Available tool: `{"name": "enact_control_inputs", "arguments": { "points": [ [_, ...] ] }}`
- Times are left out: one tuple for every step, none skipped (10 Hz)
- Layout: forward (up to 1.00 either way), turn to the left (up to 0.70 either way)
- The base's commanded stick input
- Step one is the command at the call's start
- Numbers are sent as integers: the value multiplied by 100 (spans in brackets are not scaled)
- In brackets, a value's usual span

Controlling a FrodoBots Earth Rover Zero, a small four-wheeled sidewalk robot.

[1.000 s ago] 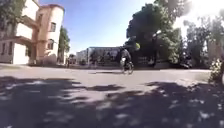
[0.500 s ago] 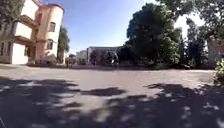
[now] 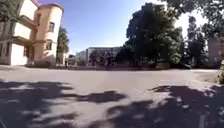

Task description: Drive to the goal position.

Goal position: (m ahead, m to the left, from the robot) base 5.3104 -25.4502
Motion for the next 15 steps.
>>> {"name": "enact_control_inputs", "arguments": {
  "points": [
    [70, -13],
    [70, -13],
    [70, -13],
    [70, -13],
    [70, -14],
    [70, -14],
    [70, -14],
    [70, -14],
    [70, -14],
    [70, -14],
    [70, -14],
    [70, -14],
    [70, -14],
    [70, -14],
    [70, -14]
  ]
}}
